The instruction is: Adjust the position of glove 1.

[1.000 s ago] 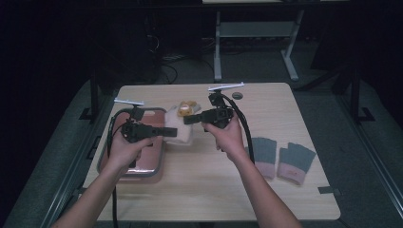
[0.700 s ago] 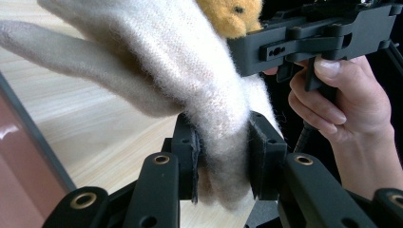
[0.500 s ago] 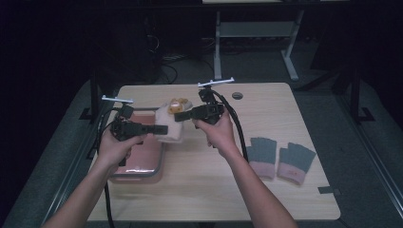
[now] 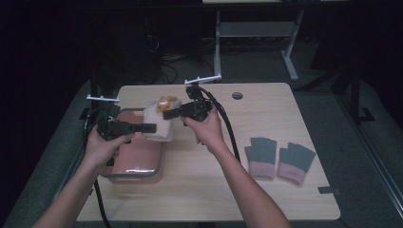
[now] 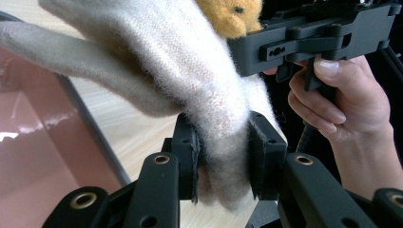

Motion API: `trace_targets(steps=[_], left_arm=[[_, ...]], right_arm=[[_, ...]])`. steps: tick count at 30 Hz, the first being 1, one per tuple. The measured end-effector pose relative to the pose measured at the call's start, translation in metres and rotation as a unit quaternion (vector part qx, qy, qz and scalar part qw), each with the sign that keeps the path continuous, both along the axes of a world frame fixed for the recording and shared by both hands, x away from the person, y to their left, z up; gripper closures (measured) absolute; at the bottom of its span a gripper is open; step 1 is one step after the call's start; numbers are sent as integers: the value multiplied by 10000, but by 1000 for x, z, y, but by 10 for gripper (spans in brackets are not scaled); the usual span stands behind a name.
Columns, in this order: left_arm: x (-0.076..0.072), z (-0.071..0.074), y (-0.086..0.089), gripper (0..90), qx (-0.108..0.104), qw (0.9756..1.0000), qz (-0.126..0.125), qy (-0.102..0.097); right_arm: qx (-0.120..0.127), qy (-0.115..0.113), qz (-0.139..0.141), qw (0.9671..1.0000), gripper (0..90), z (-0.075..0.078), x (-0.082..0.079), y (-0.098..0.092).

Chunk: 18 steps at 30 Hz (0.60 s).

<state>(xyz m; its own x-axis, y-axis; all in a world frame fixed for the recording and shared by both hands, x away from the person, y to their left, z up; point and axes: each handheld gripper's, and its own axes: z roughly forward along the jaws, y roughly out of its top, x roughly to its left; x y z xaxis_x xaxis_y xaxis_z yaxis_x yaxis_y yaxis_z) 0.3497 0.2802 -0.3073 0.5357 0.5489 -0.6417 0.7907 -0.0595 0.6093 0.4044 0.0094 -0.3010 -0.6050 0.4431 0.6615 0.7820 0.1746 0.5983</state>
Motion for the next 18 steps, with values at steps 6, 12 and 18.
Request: trace_targets(steps=[6, 12, 18], left_arm=[[-2, 1, 12, 684, 6, 10000, 95, 13], [-4, 2, 23, 684, 41, 9998, 171, -4], [-5, -1, 34, 684, 64, 9997, 240, 37]], right_arm=[[2, 20, 87, 10000, 822, 0, 4, 14], [26, 31, 198, 9998, 822, 0, 7, 29], [61, 68, 256, 9996, 822, -4, 9, 38]])
